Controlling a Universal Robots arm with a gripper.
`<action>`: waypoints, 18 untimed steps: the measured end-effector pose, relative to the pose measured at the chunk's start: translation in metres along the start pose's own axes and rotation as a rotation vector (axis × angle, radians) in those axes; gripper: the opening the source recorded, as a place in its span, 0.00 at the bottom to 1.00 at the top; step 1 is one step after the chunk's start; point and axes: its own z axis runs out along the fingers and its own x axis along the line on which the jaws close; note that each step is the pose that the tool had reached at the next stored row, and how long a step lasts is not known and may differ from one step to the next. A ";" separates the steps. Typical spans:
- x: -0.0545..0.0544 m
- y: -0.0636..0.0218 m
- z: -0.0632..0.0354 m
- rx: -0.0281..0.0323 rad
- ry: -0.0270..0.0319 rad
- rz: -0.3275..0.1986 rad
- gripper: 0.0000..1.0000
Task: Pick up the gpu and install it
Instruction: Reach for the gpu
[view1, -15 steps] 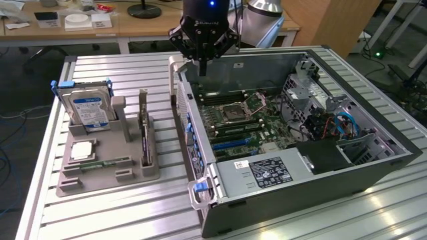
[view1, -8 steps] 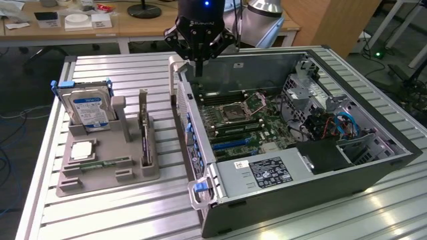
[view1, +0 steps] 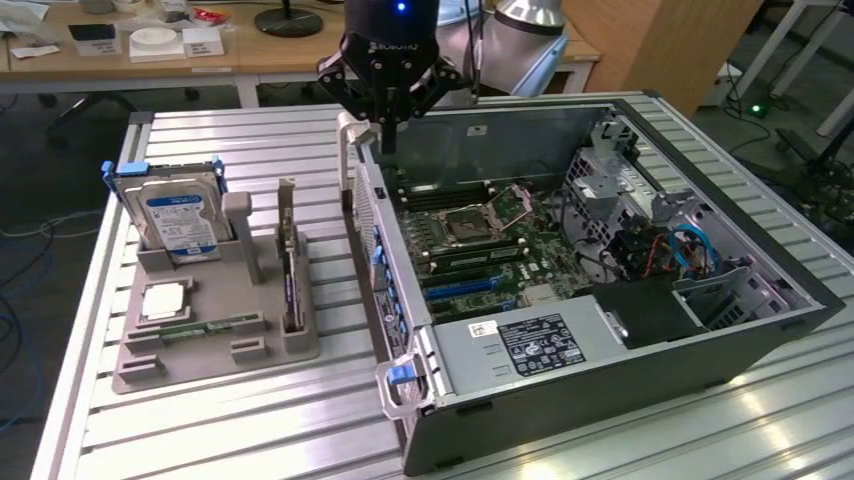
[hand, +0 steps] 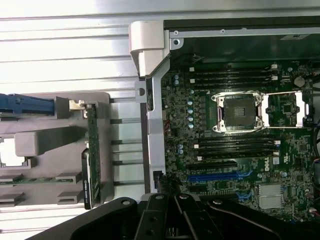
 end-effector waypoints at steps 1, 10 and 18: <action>0.001 -0.0001 0.0000 0.0000 0.0001 0.000 0.11; 0.012 -0.0009 0.0001 0.0000 0.0008 0.000 0.11; 0.021 -0.0016 0.0002 0.0001 0.0016 0.000 0.11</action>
